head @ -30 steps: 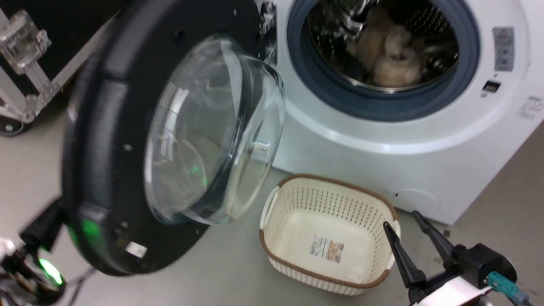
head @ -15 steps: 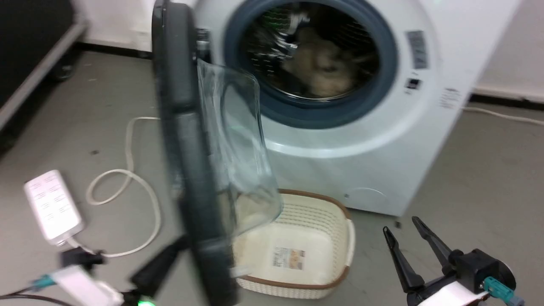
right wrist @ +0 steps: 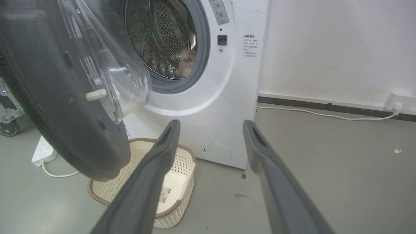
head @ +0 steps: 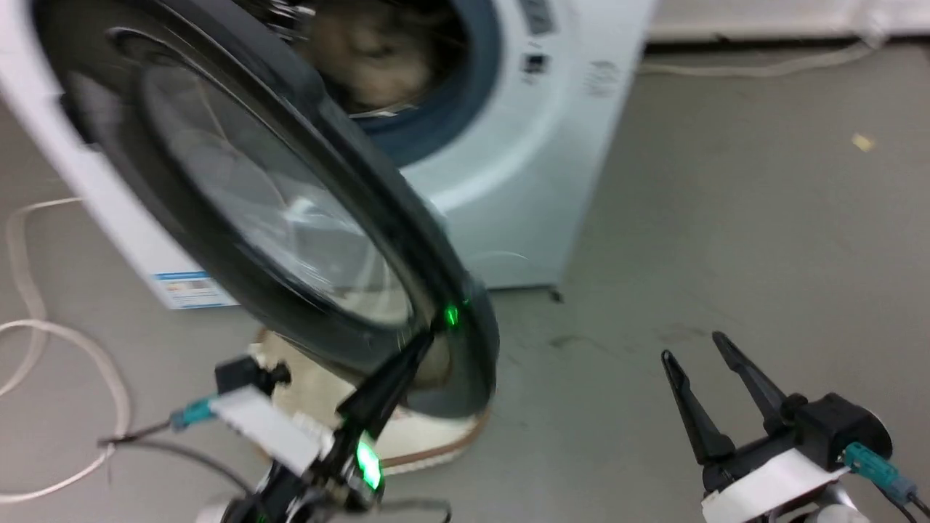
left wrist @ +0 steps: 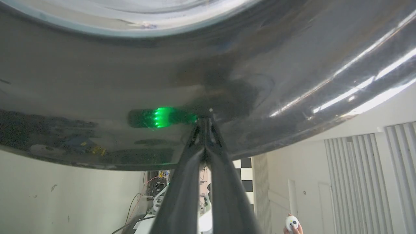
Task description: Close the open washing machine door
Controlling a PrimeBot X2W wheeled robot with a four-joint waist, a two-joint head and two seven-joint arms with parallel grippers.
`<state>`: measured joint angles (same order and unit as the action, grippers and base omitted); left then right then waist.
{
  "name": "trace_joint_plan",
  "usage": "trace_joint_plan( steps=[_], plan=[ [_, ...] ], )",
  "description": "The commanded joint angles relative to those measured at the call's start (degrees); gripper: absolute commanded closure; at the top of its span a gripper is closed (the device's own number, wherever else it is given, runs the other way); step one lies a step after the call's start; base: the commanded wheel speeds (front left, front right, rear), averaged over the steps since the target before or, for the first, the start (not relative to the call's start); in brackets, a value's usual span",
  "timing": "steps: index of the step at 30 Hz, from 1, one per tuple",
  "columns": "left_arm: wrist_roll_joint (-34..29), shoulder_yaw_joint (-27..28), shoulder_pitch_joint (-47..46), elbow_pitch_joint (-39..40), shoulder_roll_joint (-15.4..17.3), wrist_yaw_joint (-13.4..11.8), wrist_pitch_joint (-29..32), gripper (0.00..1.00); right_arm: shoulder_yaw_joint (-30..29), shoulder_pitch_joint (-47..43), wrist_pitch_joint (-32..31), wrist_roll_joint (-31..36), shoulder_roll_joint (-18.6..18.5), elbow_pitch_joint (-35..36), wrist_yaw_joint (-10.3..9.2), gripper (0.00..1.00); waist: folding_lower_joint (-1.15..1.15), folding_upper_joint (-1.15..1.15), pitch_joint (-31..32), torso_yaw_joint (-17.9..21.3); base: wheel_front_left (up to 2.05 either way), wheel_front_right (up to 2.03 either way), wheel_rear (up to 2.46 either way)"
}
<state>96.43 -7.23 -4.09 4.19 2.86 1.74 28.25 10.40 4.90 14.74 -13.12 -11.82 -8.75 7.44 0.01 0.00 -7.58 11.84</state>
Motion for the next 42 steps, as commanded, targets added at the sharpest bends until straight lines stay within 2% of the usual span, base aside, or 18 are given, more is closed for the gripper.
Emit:
trace_joint_plan(
  steps=[1,9,16,23,27,32,33,34,37,42],
  plan=[
    [-0.36,-0.79,-2.26,-1.14,0.02,0.55,-1.07,1.0,-0.08,0.94,0.16,-0.49,0.08,-0.15,0.05,0.0,-0.01,0.0,-4.19,5.66,0.0,0.0,0.0],
    [-0.9,-2.75,-17.27,-13.72,0.02,2.73,-14.74,1.0,0.47,3.07,0.24,-1.77,1.4,-1.4,0.05,0.0,-0.01,0.0,-7.48,13.55,0.0,0.0,0.0],
    [0.06,-2.91,-29.72,-25.72,0.02,4.59,-24.79,1.0,0.72,4.32,0.25,-2.29,2.23,-1.57,0.05,0.0,-0.01,0.0,-8.68,16.53,0.0,0.0,0.0],
    [1.92,-4.85,-33.81,-32.97,0.02,5.64,-27.59,1.0,0.36,4.41,0.25,-1.99,2.34,-1.73,0.05,0.0,-0.01,0.0,-7.53,15.15,0.0,0.0,0.0],
    [1.37,-5.61,-29.72,-29.38,0.02,5.72,-27.09,1.0,-0.46,3.58,0.25,-1.49,1.86,-1.15,0.05,0.0,-0.01,0.0,-5.51,12.61,0.0,0.0,0.0],
    [-1.92,-7.47,-19.13,-21.58,0.99,5.73,-25.96,0.98,-1.89,1.08,0.26,-0.64,0.99,-0.14,0.05,0.0,-0.01,0.0,-1.44,7.73,0.0,0.0,0.0],
    [-3.0,-8.12,-16.65,-19.74,1.61,5.73,-25.84,0.63,-2.08,0.38,0.26,-0.45,0.93,0.19,0.05,0.0,-0.01,0.0,-0.49,6.73,0.0,0.0,0.0],
    [-4.4,-8.92,-14.25,-17.73,2.37,5.73,-25.88,0.0,-2.51,-0.36,0.26,-0.19,0.85,0.48,0.05,0.0,-0.01,0.0,0.46,5.59,0.0,0.0,0.0],
    [-9.89,-10.06,-7.7,-11.76,4.88,5.74,-29.64,0.0,-4.65,-2.23,0.26,0.06,1.19,0.8,0.05,0.0,-0.01,0.0,2.54,2.62,0.0,0.0,0.0],
    [-22.04,-10.99,-0.49,-5.68,9.3,5.74,-40.13,0.0,-6.29,-3.99,0.26,0.84,1.44,1.78,0.05,0.0,-0.01,0.0,5.29,-1.74,0.0,0.0,0.0]
  ],
)
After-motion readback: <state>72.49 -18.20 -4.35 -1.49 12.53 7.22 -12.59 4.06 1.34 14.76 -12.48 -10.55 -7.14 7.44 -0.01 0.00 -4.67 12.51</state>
